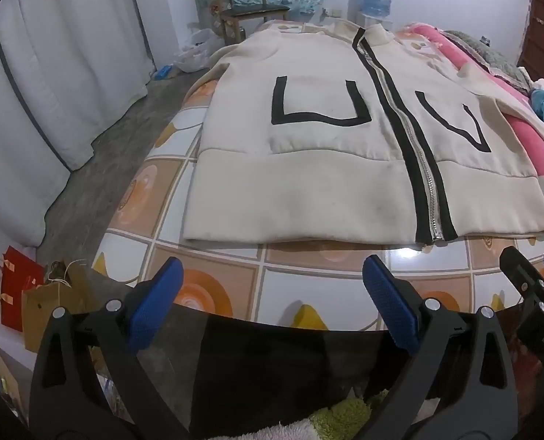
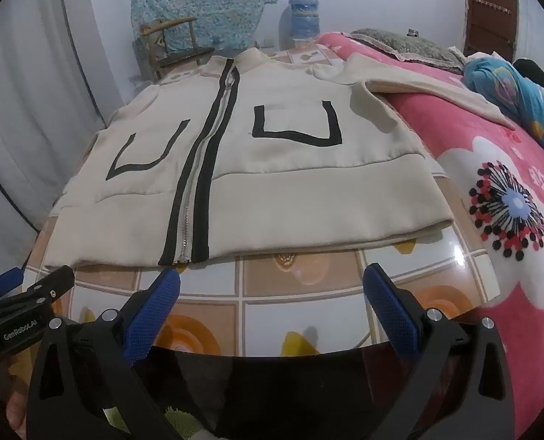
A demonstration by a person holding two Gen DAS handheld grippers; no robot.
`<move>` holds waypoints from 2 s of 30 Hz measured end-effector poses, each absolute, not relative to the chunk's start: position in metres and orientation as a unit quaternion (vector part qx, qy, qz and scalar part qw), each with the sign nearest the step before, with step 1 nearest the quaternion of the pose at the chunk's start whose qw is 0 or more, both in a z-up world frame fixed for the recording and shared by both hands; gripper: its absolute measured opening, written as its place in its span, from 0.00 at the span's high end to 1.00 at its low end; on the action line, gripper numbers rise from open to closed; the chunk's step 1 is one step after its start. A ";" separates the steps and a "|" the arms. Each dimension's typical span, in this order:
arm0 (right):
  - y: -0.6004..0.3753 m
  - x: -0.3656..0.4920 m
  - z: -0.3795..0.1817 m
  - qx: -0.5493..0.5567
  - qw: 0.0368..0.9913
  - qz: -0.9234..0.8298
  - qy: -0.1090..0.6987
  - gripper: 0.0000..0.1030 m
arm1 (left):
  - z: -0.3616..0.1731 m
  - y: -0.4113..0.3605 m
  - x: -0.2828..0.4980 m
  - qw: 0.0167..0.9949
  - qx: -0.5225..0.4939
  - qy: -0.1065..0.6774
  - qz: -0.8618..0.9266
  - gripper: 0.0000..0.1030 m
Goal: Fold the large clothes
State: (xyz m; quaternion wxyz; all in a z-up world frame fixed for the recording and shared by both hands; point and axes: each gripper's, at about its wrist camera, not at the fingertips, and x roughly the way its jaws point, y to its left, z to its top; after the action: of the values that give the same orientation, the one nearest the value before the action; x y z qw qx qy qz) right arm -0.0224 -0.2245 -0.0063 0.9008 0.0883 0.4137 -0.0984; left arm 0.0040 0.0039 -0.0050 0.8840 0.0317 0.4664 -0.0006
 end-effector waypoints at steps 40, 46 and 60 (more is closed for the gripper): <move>-0.235 -0.024 -0.005 0.097 0.899 -0.092 0.417 0.05 | 0.005 0.005 0.001 0.889 0.032 0.457 -0.009 0.08; -0.236 -0.025 -0.005 0.099 0.899 -0.093 0.417 0.05 | 0.005 0.004 0.001 0.889 0.033 0.457 -0.008 0.08; -0.239 -0.025 -0.005 0.102 0.898 -0.094 0.418 0.05 | 0.004 0.004 0.000 0.889 0.032 0.457 -0.008 0.08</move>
State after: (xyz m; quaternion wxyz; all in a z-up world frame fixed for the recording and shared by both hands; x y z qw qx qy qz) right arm -0.0249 -0.2389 -0.0051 0.8980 0.1018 0.4177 -0.0938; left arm 0.0003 0.0039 0.0041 0.8890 0.0324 0.4567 -0.0082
